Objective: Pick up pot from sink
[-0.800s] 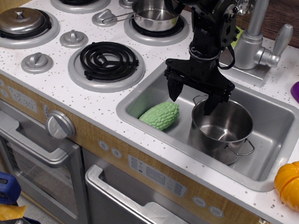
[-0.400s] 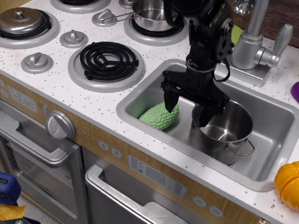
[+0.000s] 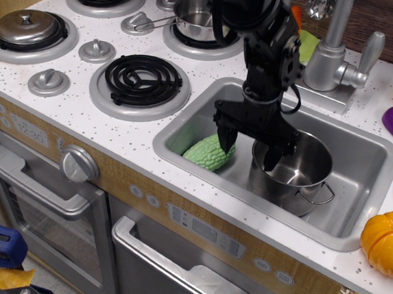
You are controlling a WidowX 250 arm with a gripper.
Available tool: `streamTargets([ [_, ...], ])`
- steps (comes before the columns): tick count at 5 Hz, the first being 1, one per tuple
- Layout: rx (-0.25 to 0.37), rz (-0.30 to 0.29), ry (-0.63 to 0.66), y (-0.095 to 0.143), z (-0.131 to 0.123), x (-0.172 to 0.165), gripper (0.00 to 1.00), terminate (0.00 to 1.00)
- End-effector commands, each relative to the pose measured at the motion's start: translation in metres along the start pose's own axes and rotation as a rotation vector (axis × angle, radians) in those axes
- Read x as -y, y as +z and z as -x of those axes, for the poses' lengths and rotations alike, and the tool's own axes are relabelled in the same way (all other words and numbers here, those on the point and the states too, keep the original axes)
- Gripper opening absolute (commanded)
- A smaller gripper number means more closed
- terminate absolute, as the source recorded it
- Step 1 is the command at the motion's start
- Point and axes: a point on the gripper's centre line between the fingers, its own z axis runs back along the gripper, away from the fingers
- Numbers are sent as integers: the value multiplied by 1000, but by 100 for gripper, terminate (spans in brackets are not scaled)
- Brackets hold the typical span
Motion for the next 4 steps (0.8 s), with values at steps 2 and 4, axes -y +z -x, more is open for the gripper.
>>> streamTargets([
  [2, 51, 29, -11, -3, -13, -7, 100, 0],
  [4, 44, 24, 0, 2, -14, -5, 0, 0],
])
